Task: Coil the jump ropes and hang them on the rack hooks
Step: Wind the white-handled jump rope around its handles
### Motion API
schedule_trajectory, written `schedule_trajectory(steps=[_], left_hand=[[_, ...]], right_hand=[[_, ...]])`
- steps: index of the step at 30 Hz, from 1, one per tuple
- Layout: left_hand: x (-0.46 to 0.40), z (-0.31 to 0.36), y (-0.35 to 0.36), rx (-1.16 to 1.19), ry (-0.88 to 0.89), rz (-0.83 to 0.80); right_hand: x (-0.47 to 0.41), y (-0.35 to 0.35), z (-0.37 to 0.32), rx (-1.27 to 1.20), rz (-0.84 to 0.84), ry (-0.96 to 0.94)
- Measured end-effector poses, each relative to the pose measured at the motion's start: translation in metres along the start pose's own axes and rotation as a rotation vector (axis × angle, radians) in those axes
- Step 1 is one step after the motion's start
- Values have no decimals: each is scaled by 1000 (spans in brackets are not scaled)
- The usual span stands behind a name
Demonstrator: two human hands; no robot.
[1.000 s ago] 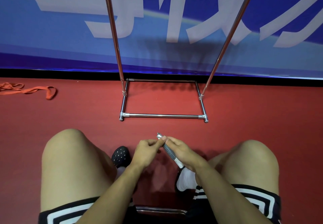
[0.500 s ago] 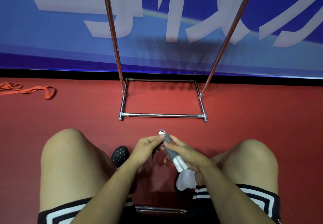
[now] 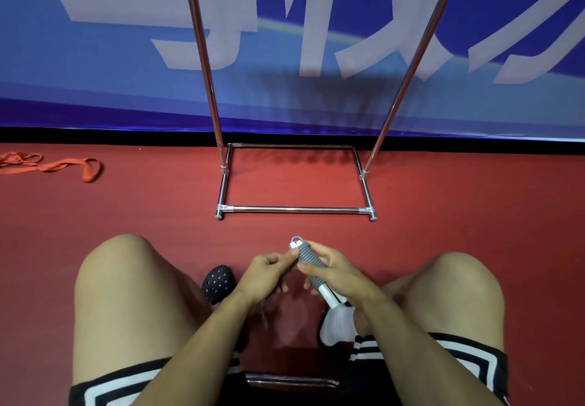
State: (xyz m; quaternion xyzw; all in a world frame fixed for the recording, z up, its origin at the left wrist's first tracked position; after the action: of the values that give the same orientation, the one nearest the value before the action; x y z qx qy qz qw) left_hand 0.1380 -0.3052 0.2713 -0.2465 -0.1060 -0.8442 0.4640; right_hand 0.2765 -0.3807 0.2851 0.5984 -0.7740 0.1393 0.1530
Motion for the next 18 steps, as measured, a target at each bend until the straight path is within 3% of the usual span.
schedule_trajectory(steps=[18], left_hand=[[-4,-8,-8,-145,-82,36]], right_hand=[[-10,3,25,178,42,57]])
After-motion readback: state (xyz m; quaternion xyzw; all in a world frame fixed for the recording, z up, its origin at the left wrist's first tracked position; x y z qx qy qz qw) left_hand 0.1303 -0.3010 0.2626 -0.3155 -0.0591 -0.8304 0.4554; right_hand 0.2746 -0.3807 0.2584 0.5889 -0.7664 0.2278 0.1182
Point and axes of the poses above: each hand's wrist, its own x-axis away from the middle knuckle, its own y-axis out of the palm, z = x × y, the point moved 6 cm from there along -x, towards the middle knuckle, and after that the axes turned 8 degrees about z, right-handed, at the moved point
